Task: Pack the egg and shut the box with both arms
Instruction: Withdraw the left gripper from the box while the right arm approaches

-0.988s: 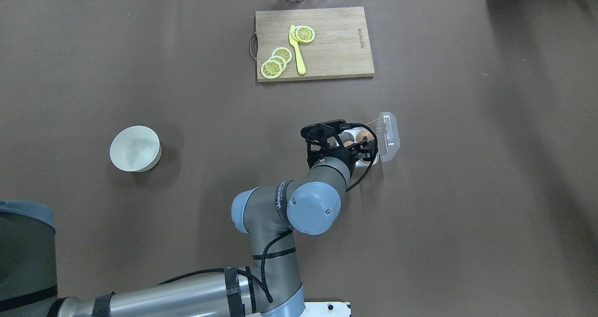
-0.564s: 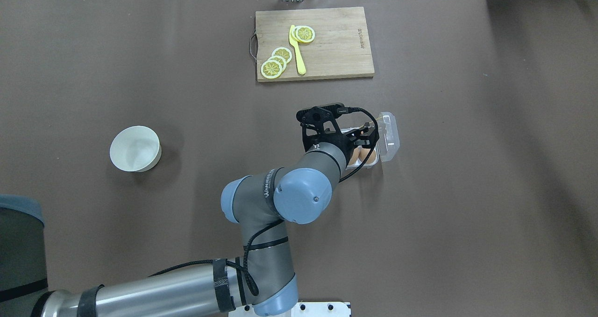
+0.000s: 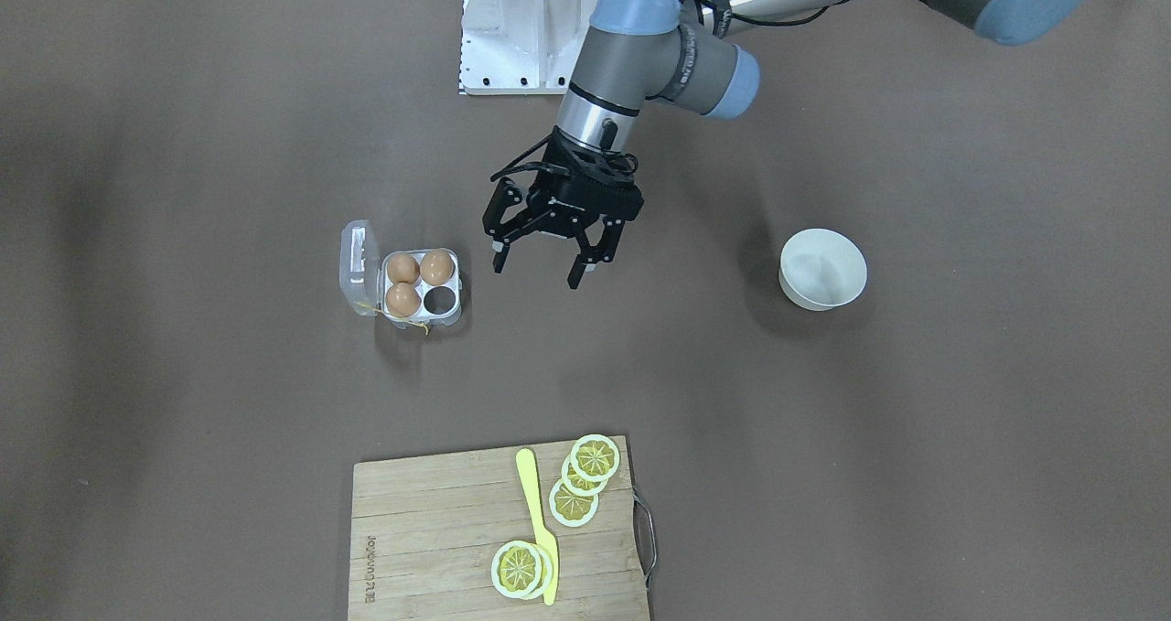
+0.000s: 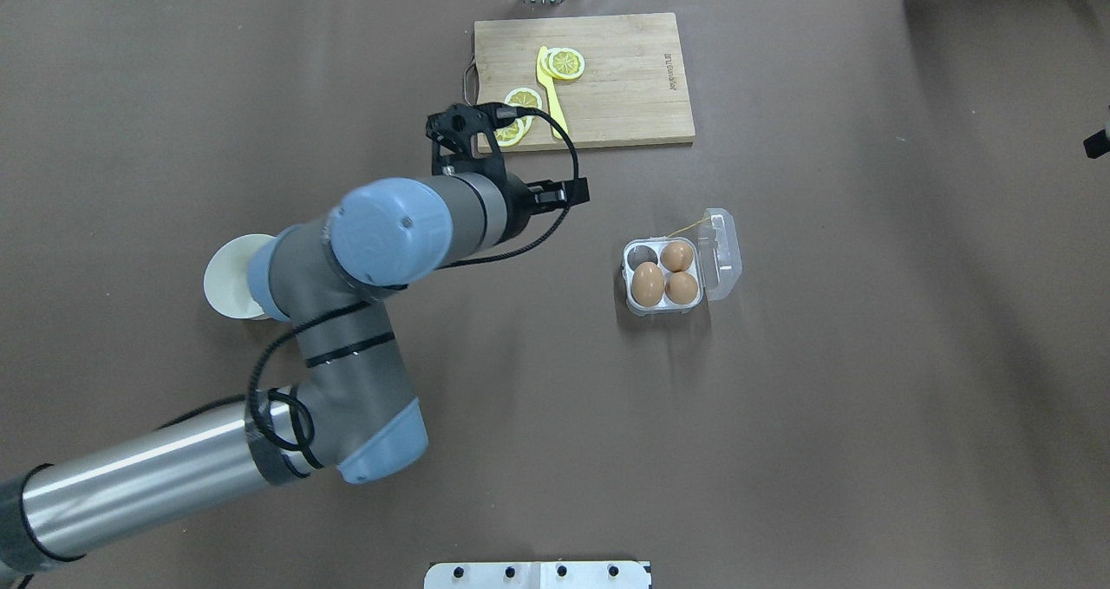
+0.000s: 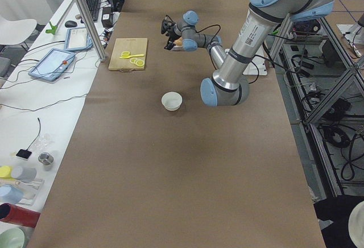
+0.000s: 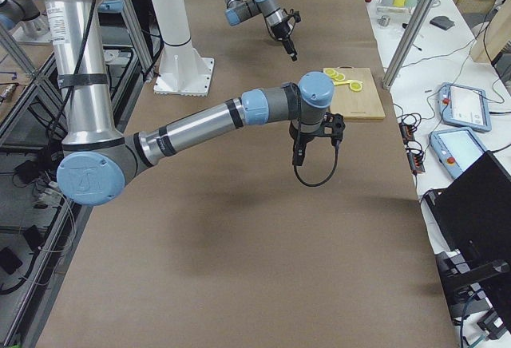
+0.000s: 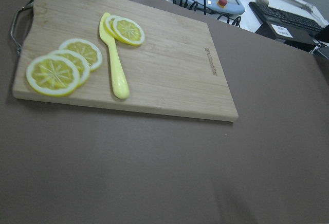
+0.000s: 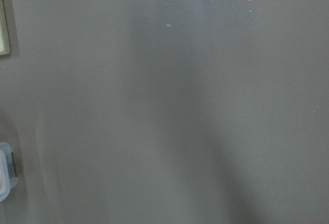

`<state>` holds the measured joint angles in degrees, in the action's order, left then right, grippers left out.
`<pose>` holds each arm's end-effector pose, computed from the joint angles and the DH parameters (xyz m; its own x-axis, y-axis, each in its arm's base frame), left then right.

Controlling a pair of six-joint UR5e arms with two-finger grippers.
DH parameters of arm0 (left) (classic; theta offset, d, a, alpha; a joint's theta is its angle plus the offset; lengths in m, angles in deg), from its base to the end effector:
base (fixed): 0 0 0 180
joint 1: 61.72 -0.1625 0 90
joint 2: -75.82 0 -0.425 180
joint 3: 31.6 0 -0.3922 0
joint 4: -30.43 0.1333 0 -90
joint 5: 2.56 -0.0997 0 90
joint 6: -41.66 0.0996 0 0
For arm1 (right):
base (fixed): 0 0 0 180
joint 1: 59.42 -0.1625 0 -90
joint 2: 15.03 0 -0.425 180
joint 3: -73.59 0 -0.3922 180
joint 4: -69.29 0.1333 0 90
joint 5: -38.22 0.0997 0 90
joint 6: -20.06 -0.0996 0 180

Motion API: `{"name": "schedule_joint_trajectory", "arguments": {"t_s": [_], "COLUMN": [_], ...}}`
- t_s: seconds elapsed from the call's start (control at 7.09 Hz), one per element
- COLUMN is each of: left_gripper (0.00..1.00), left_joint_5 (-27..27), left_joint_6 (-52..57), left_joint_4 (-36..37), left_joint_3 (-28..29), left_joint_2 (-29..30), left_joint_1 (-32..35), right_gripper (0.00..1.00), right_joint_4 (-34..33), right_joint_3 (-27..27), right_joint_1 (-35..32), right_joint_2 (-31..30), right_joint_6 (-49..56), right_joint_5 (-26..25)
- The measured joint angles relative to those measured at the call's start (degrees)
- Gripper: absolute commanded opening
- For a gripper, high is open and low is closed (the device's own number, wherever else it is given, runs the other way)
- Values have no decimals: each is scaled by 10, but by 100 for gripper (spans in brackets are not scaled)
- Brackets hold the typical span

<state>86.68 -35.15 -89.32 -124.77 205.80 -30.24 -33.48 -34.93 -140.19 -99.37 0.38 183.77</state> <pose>0.5128 -0.4718 0.1539 0.3658 0.0436 -0.9297 0.4617 0.8588 0.2219 -0.0311 -0.5102 0.4603 0.5541 0.0888 0.8277 -0.0312 0.9958 -0.0859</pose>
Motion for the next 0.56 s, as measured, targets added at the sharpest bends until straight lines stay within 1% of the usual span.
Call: {"name": "schedule_joint_trajectory", "arguments": {"t_s": [0.14,0.28,0.42,0.56], "left_gripper": [98,98,98,98], "left_joint_5": [79,148,194,220], "left_joint_6": [1,9,24,39], "left_joint_4": [35,57,66,68], "left_joint_3": [-31,-45,-50,-52], "left_joint_2": [-14,-22,-31,-41], "left_joint_1": [53,104,138,158], "right_gripper": [52,53,50,29], "right_joint_4": [2,22,74,151], "right_joint_3": [-16,-29,-33,-33], "right_joint_1": [18,40,65,100], "right_joint_2": [-3,-8,-17,-25], "right_joint_6": [-17,-42,-86,-162], "right_joint_5": [6,6,2,-18]}}
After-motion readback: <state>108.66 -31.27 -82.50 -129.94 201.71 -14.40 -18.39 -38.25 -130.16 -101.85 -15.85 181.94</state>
